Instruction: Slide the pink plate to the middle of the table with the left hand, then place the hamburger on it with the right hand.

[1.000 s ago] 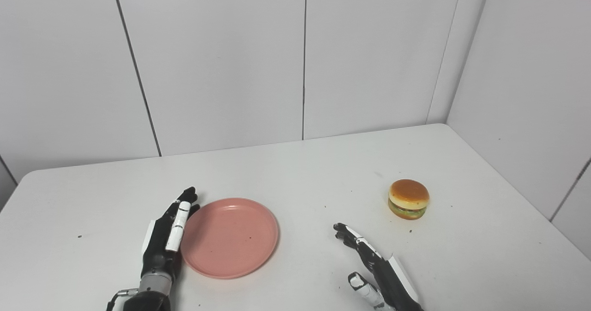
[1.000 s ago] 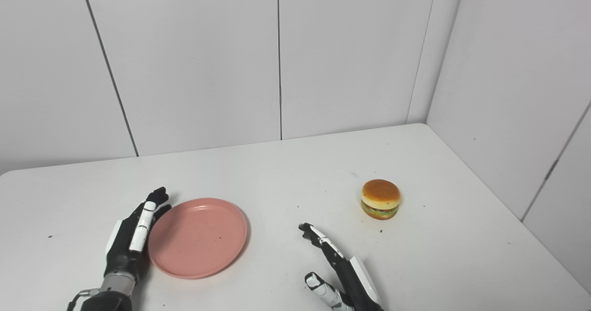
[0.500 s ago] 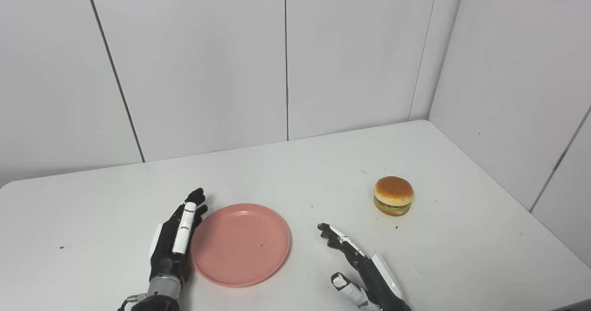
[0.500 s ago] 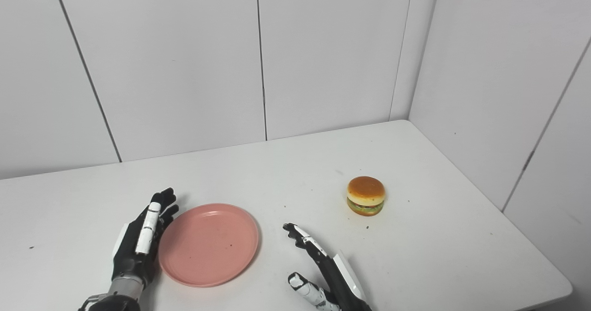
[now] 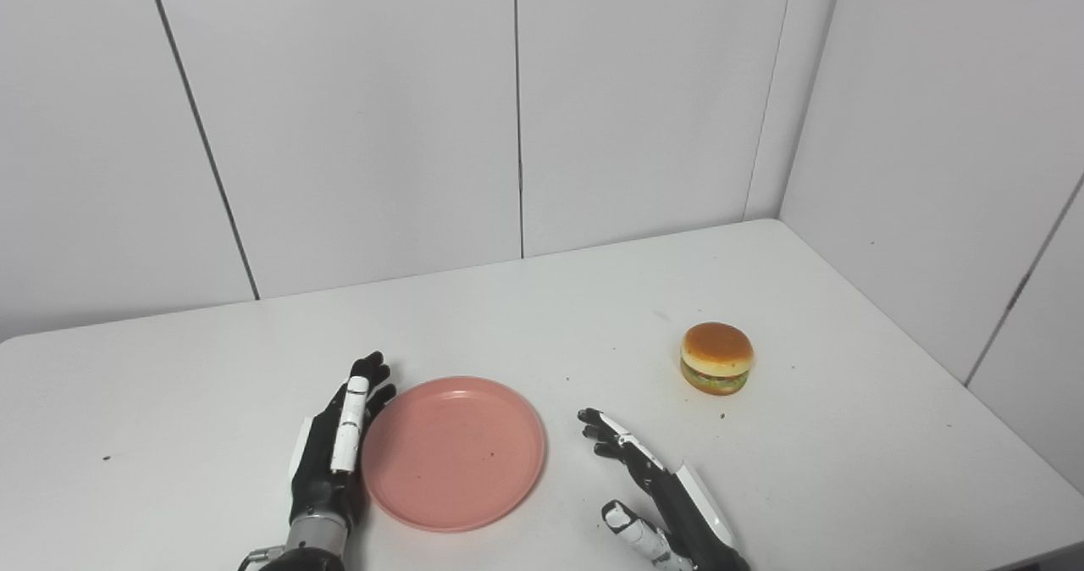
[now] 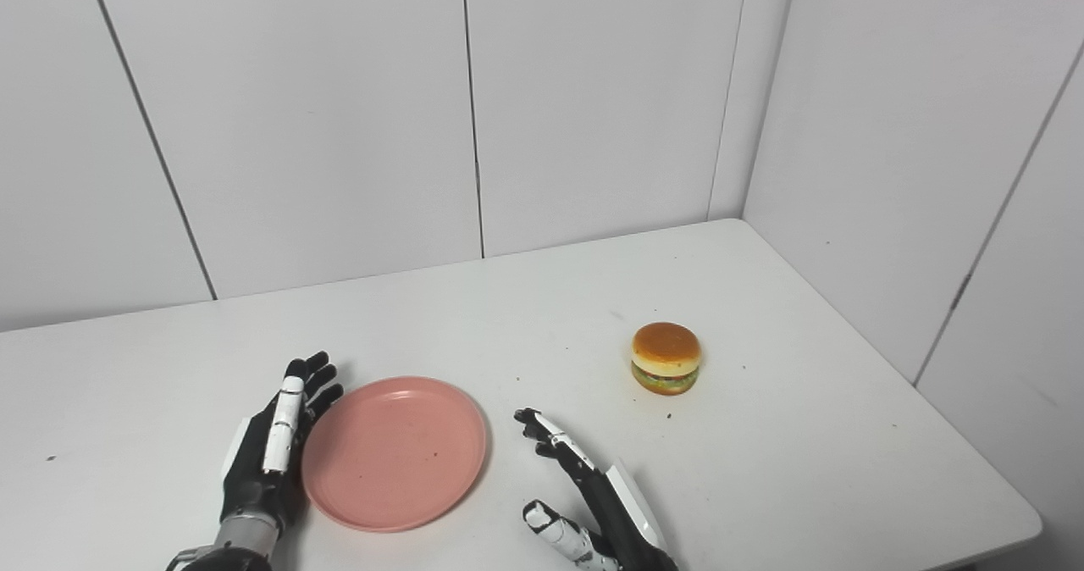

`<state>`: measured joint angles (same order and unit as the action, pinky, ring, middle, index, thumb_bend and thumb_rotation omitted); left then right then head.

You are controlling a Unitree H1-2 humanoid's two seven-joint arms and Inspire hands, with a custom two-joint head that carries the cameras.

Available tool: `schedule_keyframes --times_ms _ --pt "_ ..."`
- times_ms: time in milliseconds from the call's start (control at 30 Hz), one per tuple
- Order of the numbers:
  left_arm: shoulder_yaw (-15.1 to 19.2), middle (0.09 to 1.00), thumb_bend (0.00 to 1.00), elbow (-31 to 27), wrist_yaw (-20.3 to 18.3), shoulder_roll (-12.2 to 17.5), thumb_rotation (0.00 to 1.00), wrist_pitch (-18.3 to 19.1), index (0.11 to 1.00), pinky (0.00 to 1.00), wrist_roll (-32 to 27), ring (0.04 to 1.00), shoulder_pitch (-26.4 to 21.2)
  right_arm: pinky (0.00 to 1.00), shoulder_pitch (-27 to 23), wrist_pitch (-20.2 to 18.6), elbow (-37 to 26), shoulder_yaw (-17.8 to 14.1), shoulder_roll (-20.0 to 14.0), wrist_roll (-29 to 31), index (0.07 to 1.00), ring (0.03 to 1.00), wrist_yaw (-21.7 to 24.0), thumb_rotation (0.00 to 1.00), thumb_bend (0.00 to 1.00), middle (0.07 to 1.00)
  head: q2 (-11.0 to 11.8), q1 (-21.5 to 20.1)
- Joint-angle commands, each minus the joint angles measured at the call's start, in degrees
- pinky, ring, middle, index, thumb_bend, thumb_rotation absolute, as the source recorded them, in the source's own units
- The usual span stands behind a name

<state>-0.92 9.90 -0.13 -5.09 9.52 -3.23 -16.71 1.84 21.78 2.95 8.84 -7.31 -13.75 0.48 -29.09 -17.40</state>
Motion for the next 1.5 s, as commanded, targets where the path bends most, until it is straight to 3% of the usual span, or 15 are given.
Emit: schedule_keyframes --times_ms 0,200,300,667,1133,1333,1467 --pt "0.0 0.901 0.67 -1.8 0.1 -0.4 0.9 -0.5 0.829 0.95 -0.1 0.88 -1.0 0.83 -1.8 -5.3 1.8 2.9 3.6 -2.7 0.879 0.879 1.1 1.0 0.83 0.909 -0.1 -0.2" --pt "0.2 0.913 0.66 -0.8 -0.6 -0.8 0.9 -0.3 0.835 0.91 -1.3 0.893 -0.6 0.75 -0.7 -3.4 -4.5 1.6 2.7 -17.8 0.859 0.828 -6.8 1.0 0.82 0.865 0.5 -1.2" --pt "0.1 0.91 0.65 0.3 -0.5 -0.9 0.89 -0.8 0.831 0.87 -1.5 0.89 -0.8 0.71 -0.7 -5.9 -9.6 0.7 2.7 -22.4 0.855 0.803 -7.6 0.99 0.82 0.853 0.6 -0.9" --pt "0.0 0.898 0.65 0.9 -0.5 -0.6 0.88 -1.5 0.828 0.85 -1.5 0.872 -0.9 0.65 -4.9 -13.4 -19.7 -1.6 1.0 -25.7 0.838 0.774 -3.5 0.97 0.82 0.832 0.7 -0.8" --pt "0.0 0.887 0.64 1.4 -1.1 -0.4 0.86 -1.7 0.82 0.85 -1.9 0.871 -1.0 0.73 -14.7 -14.7 -20.3 -3.4 -4.6 -38.2 0.783 0.765 -3.8 1.0 0.84 0.805 0.9 -0.6" --pt "0.1 0.882 0.65 1.4 -1.0 -0.5 0.86 -1.8 0.82 0.86 -1.8 0.864 -1.1 0.76 -17.2 -17.7 -18.3 -5.2 -8.0 -43.9 0.795 0.781 -2.6 0.92 0.79 0.805 0.9 -0.3" --pt "0.1 0.881 0.64 1.6 -1.2 -0.4 0.86 -1.9 0.819 0.85 -1.8 0.865 -1.4 0.83 -19.1 -21.0 -16.1 -6.2 -10.4 -46.0 0.799 0.812 0.1 0.89 0.79 0.821 1.1 -0.5"
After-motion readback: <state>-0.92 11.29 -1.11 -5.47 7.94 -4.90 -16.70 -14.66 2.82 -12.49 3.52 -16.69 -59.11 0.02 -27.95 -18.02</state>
